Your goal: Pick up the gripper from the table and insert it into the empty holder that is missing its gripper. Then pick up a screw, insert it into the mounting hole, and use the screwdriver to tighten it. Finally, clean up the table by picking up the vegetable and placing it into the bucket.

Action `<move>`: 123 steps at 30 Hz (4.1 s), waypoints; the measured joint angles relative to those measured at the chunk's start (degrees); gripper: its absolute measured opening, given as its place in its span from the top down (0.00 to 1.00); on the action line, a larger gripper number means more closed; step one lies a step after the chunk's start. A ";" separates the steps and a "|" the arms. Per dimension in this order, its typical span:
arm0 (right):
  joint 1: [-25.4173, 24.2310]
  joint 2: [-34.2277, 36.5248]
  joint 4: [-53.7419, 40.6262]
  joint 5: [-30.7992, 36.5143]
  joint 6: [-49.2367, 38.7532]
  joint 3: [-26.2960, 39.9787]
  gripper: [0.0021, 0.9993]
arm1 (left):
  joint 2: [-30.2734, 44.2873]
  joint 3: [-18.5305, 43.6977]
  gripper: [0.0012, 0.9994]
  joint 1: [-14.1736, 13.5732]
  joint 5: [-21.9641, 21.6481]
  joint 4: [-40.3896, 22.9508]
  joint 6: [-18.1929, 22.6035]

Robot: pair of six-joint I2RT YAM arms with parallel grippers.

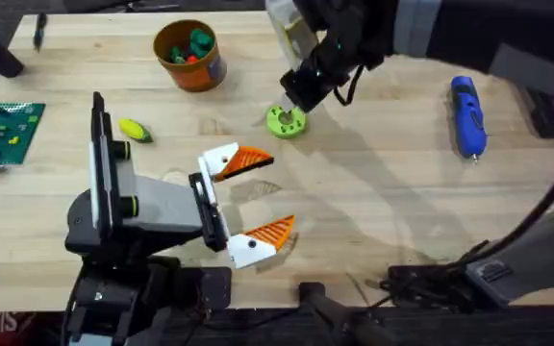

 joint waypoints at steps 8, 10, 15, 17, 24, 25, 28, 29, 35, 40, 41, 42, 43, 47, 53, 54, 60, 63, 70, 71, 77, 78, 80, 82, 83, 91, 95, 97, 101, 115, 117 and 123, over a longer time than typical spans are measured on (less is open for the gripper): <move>0.30 -0.01 -10.71 0.02 0.00 11.11 1.00 | 0.00 0.00 0.01 0.00 -0.01 0.00 0.00; 0.85 0.00 -13.15 0.02 0.00 13.88 1.00 | 0.00 0.00 0.01 0.00 -0.01 0.00 0.00; 3.87 0.00 -17.96 0.02 -0.08 19.88 1.00 | 0.00 0.00 0.01 0.00 0.01 0.00 0.00; 5.54 -0.02 -19.39 0.02 -0.26 21.96 1.00 | 0.00 0.00 0.01 0.00 0.00 0.02 0.00; 11.49 -0.03 -23.61 0.01 -0.68 28.00 1.00 | 0.00 0.00 0.01 0.00 0.00 0.00 0.00; 12.20 -0.13 -24.04 0.00 -0.70 28.45 1.00 | 0.00 0.00 0.01 0.00 0.00 0.00 0.00; 14.69 -0.72 -25.49 0.01 -0.70 29.10 1.00 | 0.00 0.00 0.01 0.00 -0.01 0.00 0.00; 15.55 -0.95 -25.82 0.00 -0.72 29.15 1.00 | 0.00 0.00 0.01 0.00 -0.01 -0.02 0.00; 21.46 -1.52 -26.30 0.00 -0.89 29.31 1.00 | 0.00 0.00 0.01 0.00 0.04 -0.23 0.01; 24.82 -1.51 -27.33 -0.02 -0.87 29.38 1.00 | 0.00 0.00 0.01 0.00 0.04 -0.24 0.00; 25.11 -1.51 -27.55 -0.02 -0.87 29.38 1.00 | 0.00 0.00 0.01 0.00 0.04 -0.24 0.00; 25.24 -1.53 -27.91 -0.02 -0.87 29.38 1.00 | 0.00 0.00 0.01 0.00 0.04 -0.24 0.00; 25.27 -1.51 -28.27 0.00 -0.87 29.38 1.00 | 0.00 0.00 0.01 0.00 0.04 -0.24 0.00; 25.22 -1.52 -29.84 0.00 -0.85 29.38 1.00 | 0.00 0.00 0.01 0.00 0.04 -0.24 0.00; 25.22 -1.52 -30.24 0.00 -0.85 29.38 1.00 | 0.00 0.00 0.01 0.00 0.04 -0.24 0.00; 25.22 -1.51 -30.22 0.00 -0.85 29.38 1.00 | 0.00 0.00 0.01 0.00 0.04 -0.24 0.00; 25.22 -1.51 -29.81 0.00 -0.85 29.38 1.00 | 0.00 0.00 0.01 0.00 0.04 -0.24 0.00; 25.22 -1.51 -29.81 0.00 -0.85 29.38 1.00 | 0.00 0.00 0.01 0.00 0.04 -0.24 0.00; 25.22 -1.51 -29.61 0.00 -0.84 29.38 1.00 | 0.00 0.00 0.01 0.00 0.04 -0.24 0.01; 25.22 -1.51 -29.57 0.00 -0.85 29.38 1.00 | 0.00 0.00 0.01 0.00 0.04 -0.24 0.00; 25.22 -1.49 -29.57 -0.73 -0.84 29.38 1.00 | 0.00 0.00 0.01 0.00 0.04 -0.24 0.00; 25.22 -1.51 -29.57 -0.94 -0.85 29.38 1.00 | 0.00 0.00 0.01 0.00 0.04 -0.24 0.00; 25.22 -1.49 -29.57 -1.11 -0.84 29.38 1.00 | 0.00 0.00 0.01 0.00 0.04 -0.24 0.00; 25.22 -1.50 -29.57 -1.16 -0.84 29.38 1.00 | 0.00 0.00 0.01 0.00 0.04 -0.24 0.00; 25.22 -1.51 -29.57 -1.19 -0.83 29.38 1.00 | 0.00 0.00 0.01 0.00 0.04 -0.24 0.00; 25.22 -1.09 -29.08 -1.05 -0.83 29.24 1.00 | 0.00 0.00 0.01 0.00 0.04 -0.24 0.00; 25.22 -0.29 -28.84 -0.98 -0.83 29.20 1.00 | 0.00 0.00 0.01 0.00 0.05 -0.24 0.00; 25.22 -0.07 -28.82 -0.87 -0.85 29.12 1.00 | 0.00 0.00 0.01 0.00 0.04 -0.24 0.00; 25.22 0.00 -28.89 -0.83 -0.85 28.94 1.00 | 0.00 0.00 0.01 0.00 0.04 -0.24 0.00; 25.22 1.69 -29.43 -0.59 -0.83 28.94 1.00 | 0.00 0.00 0.01 0.00 0.04 -0.24 -0.02; 25.22 1.99 -28.93 -0.59 -0.84 28.94 1.00 | 0.02 0.00 0.01 0.00 0.21 -0.28 -0.18; 25.22 1.99 -28.98 -0.39 -0.85 28.94 1.00 | 0.02 0.00 0.01 0.00 0.23 -0.28 -0.20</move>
